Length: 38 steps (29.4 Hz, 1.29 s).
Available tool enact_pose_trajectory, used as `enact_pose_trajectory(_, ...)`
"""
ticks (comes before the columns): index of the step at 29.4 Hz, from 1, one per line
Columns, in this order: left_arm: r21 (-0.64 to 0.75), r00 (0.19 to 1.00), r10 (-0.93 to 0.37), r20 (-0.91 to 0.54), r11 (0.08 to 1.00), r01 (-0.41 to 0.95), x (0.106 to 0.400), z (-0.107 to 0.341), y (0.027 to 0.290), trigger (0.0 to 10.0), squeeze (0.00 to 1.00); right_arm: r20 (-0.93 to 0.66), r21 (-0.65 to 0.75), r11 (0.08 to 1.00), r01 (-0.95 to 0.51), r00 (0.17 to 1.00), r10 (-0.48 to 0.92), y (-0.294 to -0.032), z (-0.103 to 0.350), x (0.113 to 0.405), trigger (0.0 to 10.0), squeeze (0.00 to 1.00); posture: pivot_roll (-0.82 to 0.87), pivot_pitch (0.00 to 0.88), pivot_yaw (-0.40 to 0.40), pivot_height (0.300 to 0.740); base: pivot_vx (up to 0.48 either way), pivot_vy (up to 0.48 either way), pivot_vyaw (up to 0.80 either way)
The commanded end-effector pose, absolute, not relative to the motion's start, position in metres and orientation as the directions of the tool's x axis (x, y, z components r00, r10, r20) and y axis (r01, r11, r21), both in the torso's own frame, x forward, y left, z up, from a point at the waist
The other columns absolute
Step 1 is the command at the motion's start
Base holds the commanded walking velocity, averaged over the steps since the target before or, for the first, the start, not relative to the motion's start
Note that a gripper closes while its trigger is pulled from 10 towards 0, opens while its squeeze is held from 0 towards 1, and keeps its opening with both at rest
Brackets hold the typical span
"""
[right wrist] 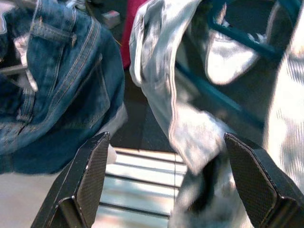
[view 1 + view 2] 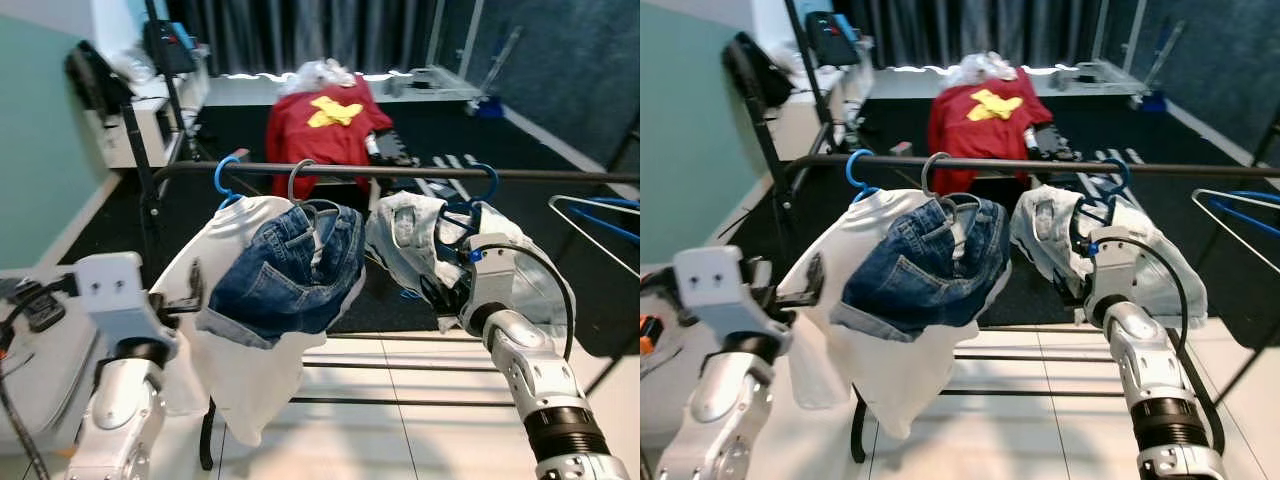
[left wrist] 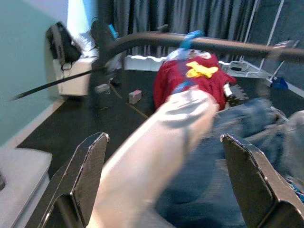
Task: Hang hanger
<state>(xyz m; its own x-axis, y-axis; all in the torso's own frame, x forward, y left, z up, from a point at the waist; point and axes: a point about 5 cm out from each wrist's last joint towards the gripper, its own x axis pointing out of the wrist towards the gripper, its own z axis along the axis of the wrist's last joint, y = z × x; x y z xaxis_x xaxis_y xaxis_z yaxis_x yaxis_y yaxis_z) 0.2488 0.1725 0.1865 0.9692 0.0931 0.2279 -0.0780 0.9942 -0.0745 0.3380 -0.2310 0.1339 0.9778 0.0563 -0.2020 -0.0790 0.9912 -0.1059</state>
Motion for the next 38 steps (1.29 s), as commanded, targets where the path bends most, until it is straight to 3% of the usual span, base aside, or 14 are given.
enact_pose_trajectory(1,-0.048,0.97,0.024,0.241,0.999,-0.013,0.251,0.193,0.16,10.0,0.0,-0.188,-0.12,0.99,-0.071,0.981,0.047,-0.232,0.136,0.34,10.0,0.0,-0.11,0.0,-0.027,0.74,0.0,-0.446,0.0)
enact_pose_trajectory(11,-0.069,0.961,-0.022,0.277,0.997,0.042,0.255,0.204,0.147,10.0,0.0,-0.109,-0.126,0.987,-0.103,0.99,0.089,-0.229,0.154,0.343,10.0,0.0,-0.12,0.0,-0.024,0.74,0.0,-0.448,0.0)
enact_pose_trajectory(14,-0.068,0.957,-0.043,0.287,0.996,0.066,0.261,0.208,0.144,10.0,0.0,0.108,-0.114,0.963,-0.244,0.961,0.256,-0.223,0.217,0.346,10.0,0.0,-0.13,0.0,-0.019,0.74,0.0,-0.384,0.0)
enact_pose_trajectory(16,-0.07,0.959,-0.043,0.281,0.995,0.065,0.262,0.207,0.144,10.0,0.0,0.132,-0.153,0.949,-0.277,0.946,0.297,-0.224,0.233,0.345,10.0,0.0,-0.14,0.0,-0.019,0.74,0.0,-0.129,0.0)
enact_pose_trajectory(20,-0.052,0.968,-0.028,0.248,0.998,0.042,0.266,0.2,0.149,10.0,0.0,0.106,-0.231,0.916,-0.328,0.927,0.359,-0.231,0.251,0.342,10.0,0.0,-0.16,0.0,-0.02,0.74,0.0,0.0,0.0)
enact_pose_trajectory(24,-0.041,0.973,-0.017,0.229,0.999,0.028,0.268,0.196,0.151,10.0,0.0,0.093,-0.215,0.893,-0.394,0.902,0.421,-0.232,0.26,0.337,10.0,0.0,-0.16,0.0,-0.021,0.74,0.0,0.0,0.0)
enact_pose_trajectory(27,-0.025,0.976,-0.014,0.215,0.999,0.02,0.27,0.194,0.152,10.0,0.0,0.064,-0.215,0.819,-0.532,0.829,0.556,-0.225,0.265,0.327,10.0,0.0,-0.16,0.0,-0.019,0.74,0.0,0.0,0.0)
enact_pose_trajectory(31,-0.013,0.977,-0.018,0.211,1.0,0.021,0.27,0.194,0.152,10.0,0.0,-0.063,-0.302,0.804,-0.512,0.852,0.519,-0.235,0.255,0.329,10.0,0.0,-0.16,0.0,-0.022,0.74,0.0,0.0,0.0)
enact_pose_trajectory(36,0.002,0.98,-0.009,0.201,1.0,0.009,0.271,0.191,0.156,10.0,0.0,-0.141,-0.213,0.868,-0.448,0.893,0.427,-0.243,0.24,0.338,10.0,0.0,-0.15,0.0,-0.024,0.74,0.0,0.0,0.0)
enact_pose_trajectory(38,0.012,0.981,-0.01,0.194,1.0,0.008,0.272,0.19,0.156,10.0,0.0,-0.141,-0.154,0.862,-0.483,0.874,0.465,-0.226,0.229,0.339,10.0,0.0,-0.14,0.0,-0.02,0.74,0.0,0.0,0.0)
